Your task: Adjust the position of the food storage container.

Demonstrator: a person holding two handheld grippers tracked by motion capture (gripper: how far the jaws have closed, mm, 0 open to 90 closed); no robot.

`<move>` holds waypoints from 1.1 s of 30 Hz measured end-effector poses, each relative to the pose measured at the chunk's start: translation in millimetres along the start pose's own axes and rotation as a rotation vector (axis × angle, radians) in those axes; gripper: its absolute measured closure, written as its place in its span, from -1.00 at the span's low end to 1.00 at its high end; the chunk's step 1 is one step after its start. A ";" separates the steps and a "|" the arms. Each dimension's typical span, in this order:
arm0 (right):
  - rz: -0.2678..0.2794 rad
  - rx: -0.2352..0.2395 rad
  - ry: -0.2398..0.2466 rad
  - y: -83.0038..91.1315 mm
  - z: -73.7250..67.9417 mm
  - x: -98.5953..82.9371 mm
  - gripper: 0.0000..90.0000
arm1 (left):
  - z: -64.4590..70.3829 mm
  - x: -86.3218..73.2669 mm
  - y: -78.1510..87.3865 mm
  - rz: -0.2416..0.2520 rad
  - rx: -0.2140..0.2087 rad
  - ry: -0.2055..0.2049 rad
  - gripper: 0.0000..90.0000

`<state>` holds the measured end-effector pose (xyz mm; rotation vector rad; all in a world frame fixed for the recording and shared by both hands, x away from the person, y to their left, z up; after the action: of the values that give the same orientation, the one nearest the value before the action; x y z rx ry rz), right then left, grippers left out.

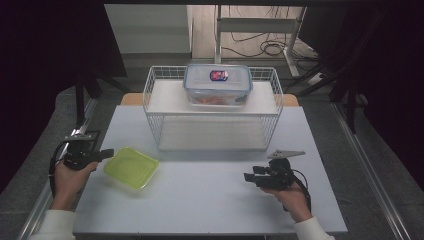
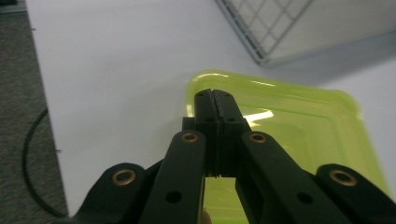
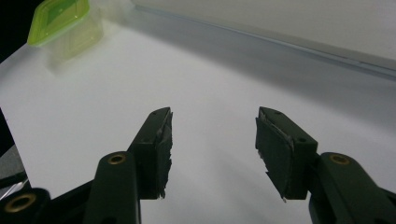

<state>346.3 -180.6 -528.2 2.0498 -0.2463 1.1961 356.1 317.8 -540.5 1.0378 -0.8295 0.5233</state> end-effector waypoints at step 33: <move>0.016 0.002 -0.022 2.8 1.0 3.4 -0.03 | 11.4 -25.8 -20.0 -0.132 -0.074 -0.055 1.00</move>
<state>347.4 -182.7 -524.4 2.0673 -0.2724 1.1850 351.3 298.9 -569.0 1.0348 -0.8165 0.3512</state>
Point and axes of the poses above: each handheld gripper's, and its own axes: y roughly backward along the jaws, x roughly out of its top, z roughly to its right, the point moved 8 cm from there along -y, roughly forward along the jaws, and after that the axes turned 11 degrees about z, right-handed, at the moved point
